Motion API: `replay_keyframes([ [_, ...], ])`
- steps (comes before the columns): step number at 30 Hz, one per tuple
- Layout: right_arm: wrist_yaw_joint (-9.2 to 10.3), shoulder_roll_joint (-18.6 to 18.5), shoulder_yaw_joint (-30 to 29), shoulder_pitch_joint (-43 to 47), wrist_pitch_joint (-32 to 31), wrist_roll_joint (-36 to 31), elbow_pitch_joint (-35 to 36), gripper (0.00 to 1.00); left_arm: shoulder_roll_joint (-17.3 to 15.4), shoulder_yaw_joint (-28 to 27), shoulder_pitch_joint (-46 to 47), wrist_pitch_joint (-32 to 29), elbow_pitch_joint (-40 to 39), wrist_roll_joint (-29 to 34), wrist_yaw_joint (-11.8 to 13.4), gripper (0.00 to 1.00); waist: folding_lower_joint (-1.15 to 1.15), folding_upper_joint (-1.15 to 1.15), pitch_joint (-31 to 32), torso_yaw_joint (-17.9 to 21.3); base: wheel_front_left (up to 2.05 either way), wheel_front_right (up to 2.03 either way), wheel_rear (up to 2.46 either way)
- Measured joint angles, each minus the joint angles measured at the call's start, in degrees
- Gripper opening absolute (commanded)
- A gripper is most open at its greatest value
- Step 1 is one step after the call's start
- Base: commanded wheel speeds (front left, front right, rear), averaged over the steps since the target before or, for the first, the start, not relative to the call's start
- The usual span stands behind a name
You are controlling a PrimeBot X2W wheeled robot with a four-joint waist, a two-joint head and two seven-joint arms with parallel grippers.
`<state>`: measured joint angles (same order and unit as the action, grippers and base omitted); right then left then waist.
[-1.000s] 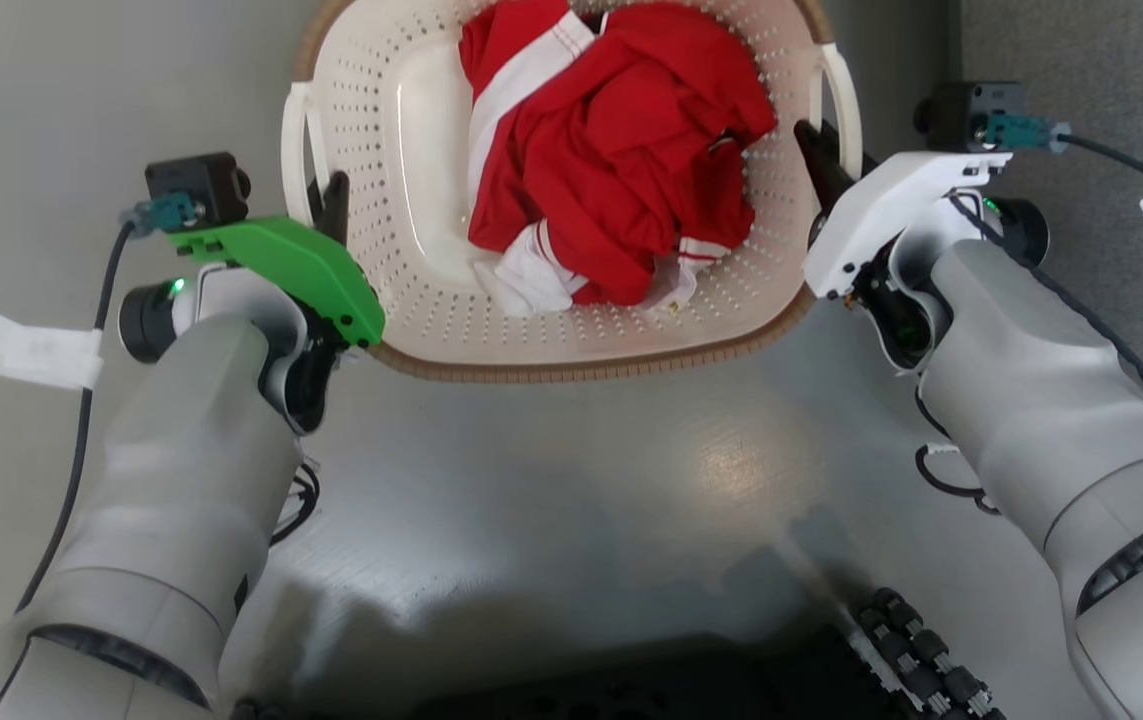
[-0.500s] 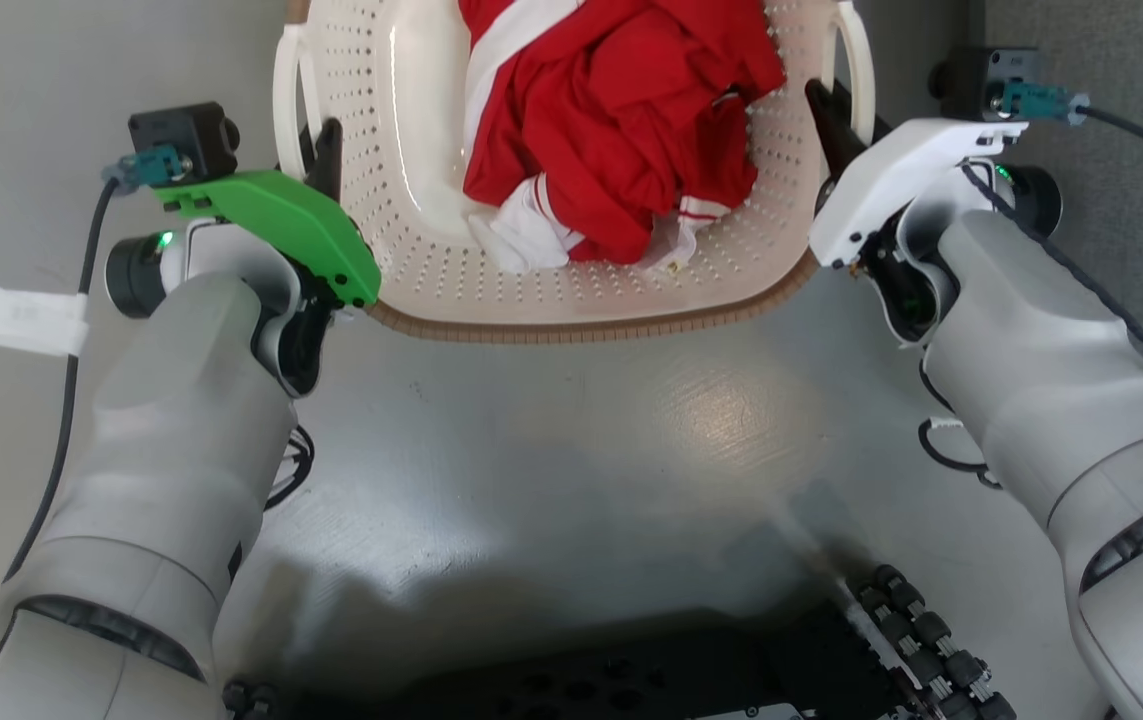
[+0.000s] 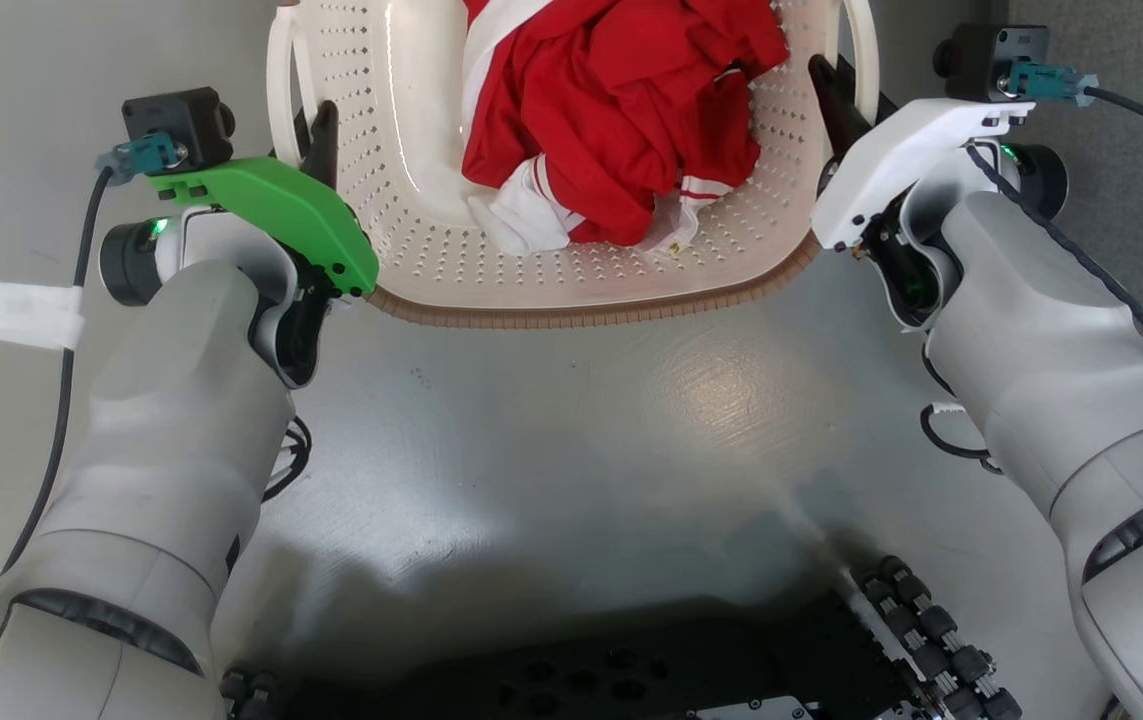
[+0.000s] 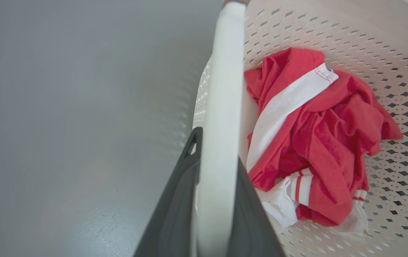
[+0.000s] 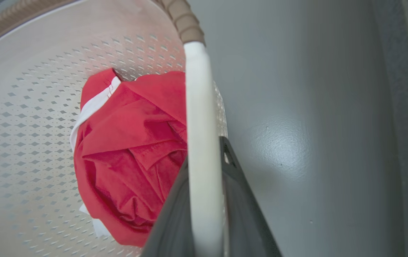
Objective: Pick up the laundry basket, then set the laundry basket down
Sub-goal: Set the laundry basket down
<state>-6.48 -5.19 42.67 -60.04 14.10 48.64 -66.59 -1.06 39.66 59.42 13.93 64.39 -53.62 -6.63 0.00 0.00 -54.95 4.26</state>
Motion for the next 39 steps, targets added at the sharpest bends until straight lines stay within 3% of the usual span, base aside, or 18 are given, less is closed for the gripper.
replay_keyframes([
  [10,0.53,-0.1,-1.4,0.0,0.0,-0.9,1.2,0.0,0.0,-0.2,0.2,0.3,0.0,0.0,-0.2,0.0,0.0,0.0,-0.7,0.0,0.0,0.0,0.0],
  [11,0.53,-0.1,-1.5,0.0,0.0,-0.9,1.2,0.0,0.0,-0.2,0.2,0.3,0.0,0.0,-0.2,0.19,0.0,0.0,-0.7,0.0,0.0,0.0,0.0],
  [12,0.55,-0.1,-1.7,0.0,0.0,-1.1,1.2,0.41,0.0,-0.3,0.2,0.3,0.0,0.0,-0.2,0.87,0.0,0.0,-0.7,0.0,0.0,0.0,0.0],
  [13,0.62,-0.1,-1.9,0.0,0.1,-1.2,1.2,1.0,0.0,-0.4,0.3,0.3,0.1,0.0,-0.2,1.0,0.0,0.0,-0.7,0.0,0.0,0.0,0.0],
  [29,2.05,-0.4,-4.2,0.1,0.2,-2.7,1.3,1.0,-0.1,-1.0,0.3,0.5,0.3,0.6,-0.4,1.0,0.0,0.0,-0.1,0.0,0.0,0.0,0.0],
  [39,2.04,0.0,-5.3,3.6,0.3,-4.5,3.3,1.0,-1.6,-2.0,-3.4,0.5,0.7,2.2,-0.5,1.0,0.0,0.0,4.9,0.3,0.0,0.0,0.0],
])
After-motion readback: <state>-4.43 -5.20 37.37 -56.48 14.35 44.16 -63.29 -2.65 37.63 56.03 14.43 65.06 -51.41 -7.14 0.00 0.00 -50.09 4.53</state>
